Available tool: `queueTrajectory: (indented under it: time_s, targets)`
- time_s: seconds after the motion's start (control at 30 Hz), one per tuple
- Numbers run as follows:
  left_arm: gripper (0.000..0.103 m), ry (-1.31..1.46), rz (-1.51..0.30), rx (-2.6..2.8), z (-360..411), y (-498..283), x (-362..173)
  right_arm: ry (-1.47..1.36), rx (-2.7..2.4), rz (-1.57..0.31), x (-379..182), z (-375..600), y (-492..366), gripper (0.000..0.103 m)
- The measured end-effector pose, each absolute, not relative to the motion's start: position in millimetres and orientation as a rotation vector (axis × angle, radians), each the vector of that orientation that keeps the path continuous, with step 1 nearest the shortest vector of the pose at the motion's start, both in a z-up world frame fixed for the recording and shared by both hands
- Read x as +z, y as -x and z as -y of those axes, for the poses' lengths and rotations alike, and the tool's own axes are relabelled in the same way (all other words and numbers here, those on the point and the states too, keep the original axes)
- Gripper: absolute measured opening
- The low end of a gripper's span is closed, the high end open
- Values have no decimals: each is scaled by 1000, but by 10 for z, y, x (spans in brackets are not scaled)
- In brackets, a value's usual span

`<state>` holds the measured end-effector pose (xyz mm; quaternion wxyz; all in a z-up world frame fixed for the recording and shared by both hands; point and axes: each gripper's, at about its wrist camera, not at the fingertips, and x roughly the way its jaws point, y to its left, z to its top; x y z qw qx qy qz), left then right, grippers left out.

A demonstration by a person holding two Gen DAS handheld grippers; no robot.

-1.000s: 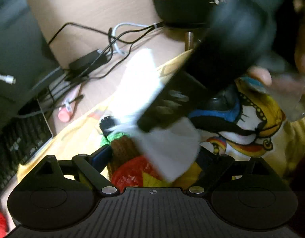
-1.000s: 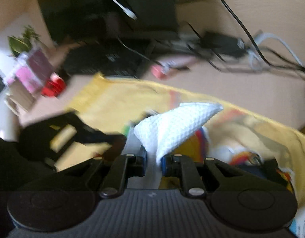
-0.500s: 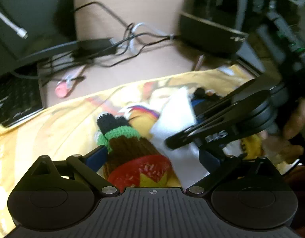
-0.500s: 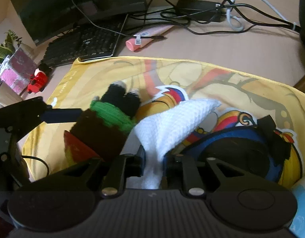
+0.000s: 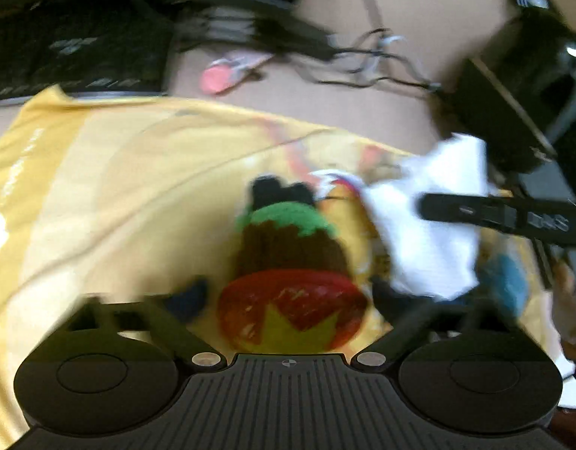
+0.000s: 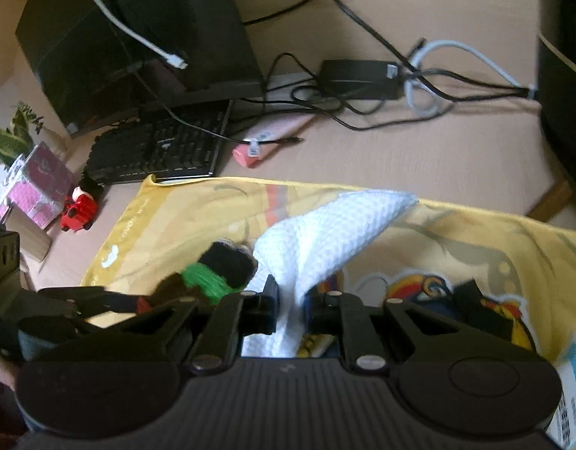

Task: Clean container
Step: 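Lift and turn the doll with the left gripper while the right wipes its back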

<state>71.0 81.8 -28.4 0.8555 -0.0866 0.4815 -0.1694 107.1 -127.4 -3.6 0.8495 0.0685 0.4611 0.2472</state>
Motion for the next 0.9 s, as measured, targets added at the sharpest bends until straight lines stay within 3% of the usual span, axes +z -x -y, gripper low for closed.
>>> queueTrajectory:
  time_s: [0.23,0.57,0.9]
  targets:
    - [79,-449,-775,-431,-134,-324,-166,-214,689,-902,171,918,-1194,14]
    - [84,-467,-819,-549,25,-233,-226,-161,557,-1023,-257,1066,-1263,13]
    - [89,-426,-868,-590,11,-294,-283,-198,551,-1016,-164,1445,-830,16]
